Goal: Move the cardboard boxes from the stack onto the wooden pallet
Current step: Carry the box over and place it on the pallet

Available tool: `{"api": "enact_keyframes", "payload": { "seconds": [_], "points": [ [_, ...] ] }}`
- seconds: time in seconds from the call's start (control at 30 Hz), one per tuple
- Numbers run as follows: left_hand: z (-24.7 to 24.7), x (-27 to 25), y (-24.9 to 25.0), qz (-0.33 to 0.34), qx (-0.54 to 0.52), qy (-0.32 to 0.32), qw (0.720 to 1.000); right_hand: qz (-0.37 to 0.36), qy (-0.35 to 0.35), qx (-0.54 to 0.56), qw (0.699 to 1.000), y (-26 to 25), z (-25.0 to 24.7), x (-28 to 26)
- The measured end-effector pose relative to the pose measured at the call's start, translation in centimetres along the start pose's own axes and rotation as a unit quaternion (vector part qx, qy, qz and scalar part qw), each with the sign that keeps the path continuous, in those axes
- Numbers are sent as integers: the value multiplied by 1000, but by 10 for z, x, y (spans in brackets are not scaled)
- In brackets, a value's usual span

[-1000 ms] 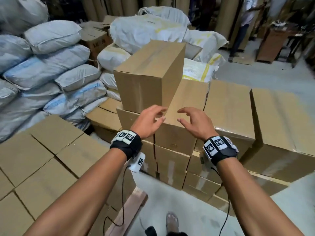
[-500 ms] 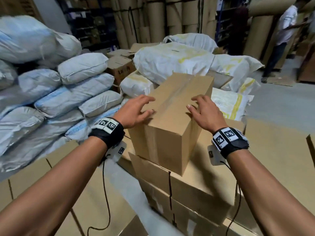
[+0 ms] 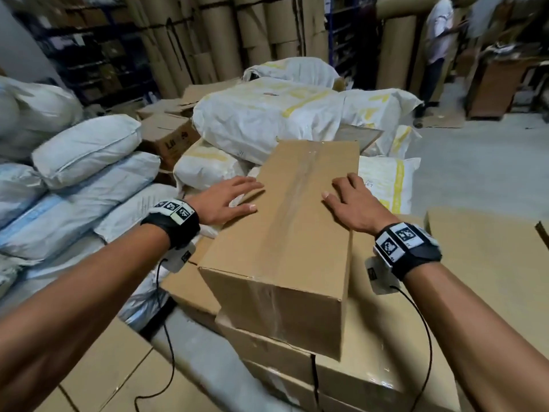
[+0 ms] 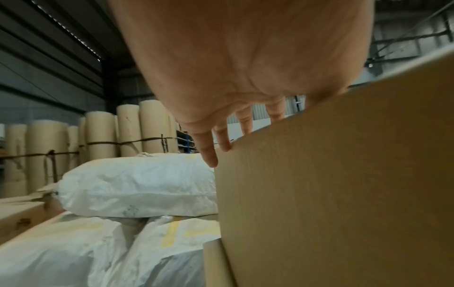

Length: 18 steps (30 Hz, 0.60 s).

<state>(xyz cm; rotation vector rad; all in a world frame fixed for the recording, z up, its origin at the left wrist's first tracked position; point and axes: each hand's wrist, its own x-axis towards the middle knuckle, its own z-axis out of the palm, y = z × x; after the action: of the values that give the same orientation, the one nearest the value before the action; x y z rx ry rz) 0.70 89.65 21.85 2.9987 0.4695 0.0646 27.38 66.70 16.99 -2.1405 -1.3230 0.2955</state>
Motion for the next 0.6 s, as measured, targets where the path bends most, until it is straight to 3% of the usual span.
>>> {"api": "enact_keyframes", "payload": {
  "seconds": [0.23, 0.5, 0.6],
  "points": [
    [32, 56, -11, 0, -87, -34, 996, 38, -10, 11, 999, -2, 15, 6],
    [41, 62, -7, -28, -146, -1, 989, 37, -1, 2, 999, -9, 10, 1],
    [40, 58, -6, -33, -163, 8, 986, 50, 19, 44, 998, -18, 11, -5]
  ]
}}
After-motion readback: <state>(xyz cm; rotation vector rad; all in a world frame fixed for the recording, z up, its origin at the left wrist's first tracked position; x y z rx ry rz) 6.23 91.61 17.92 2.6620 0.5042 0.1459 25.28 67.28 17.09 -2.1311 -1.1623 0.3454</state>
